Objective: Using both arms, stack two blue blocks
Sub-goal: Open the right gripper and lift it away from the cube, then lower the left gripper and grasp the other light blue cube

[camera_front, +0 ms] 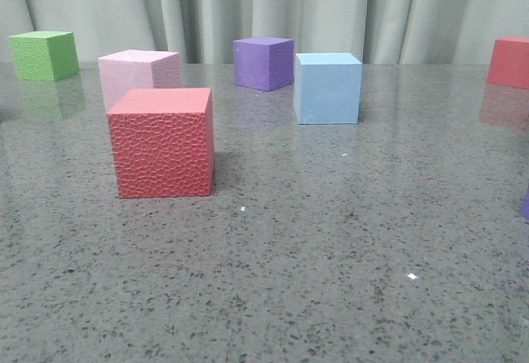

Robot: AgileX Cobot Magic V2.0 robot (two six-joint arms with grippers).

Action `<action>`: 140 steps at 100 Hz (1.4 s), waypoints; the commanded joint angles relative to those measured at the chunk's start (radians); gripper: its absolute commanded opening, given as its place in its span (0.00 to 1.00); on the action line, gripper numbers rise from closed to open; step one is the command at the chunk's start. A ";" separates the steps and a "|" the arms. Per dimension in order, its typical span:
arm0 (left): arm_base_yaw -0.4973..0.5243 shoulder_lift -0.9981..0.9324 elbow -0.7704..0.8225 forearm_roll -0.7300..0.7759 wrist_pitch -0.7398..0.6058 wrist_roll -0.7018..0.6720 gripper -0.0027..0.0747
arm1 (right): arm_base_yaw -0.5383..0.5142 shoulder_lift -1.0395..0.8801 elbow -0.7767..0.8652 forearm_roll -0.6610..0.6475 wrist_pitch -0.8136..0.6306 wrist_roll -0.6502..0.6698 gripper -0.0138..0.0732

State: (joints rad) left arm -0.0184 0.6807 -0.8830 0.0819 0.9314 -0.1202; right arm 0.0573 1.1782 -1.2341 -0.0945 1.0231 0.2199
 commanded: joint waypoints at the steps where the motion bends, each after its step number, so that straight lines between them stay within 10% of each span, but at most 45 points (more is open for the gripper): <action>1: 0.002 0.007 -0.032 0.003 -0.059 -0.001 0.86 | -0.010 -0.082 0.049 -0.013 -0.082 -0.019 0.85; 44: 0.002 0.007 -0.032 0.003 -0.059 -0.001 0.86 | -0.010 -0.390 0.322 -0.035 -0.152 -0.025 0.85; 140: 0.002 0.348 -0.253 -0.013 -0.085 0.064 0.86 | -0.010 -0.439 0.340 -0.042 -0.162 -0.025 0.85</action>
State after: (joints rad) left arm -0.0184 0.9709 -1.0534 0.0756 0.9176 -0.0966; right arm 0.0523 0.7451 -0.8694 -0.1160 0.9283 0.2034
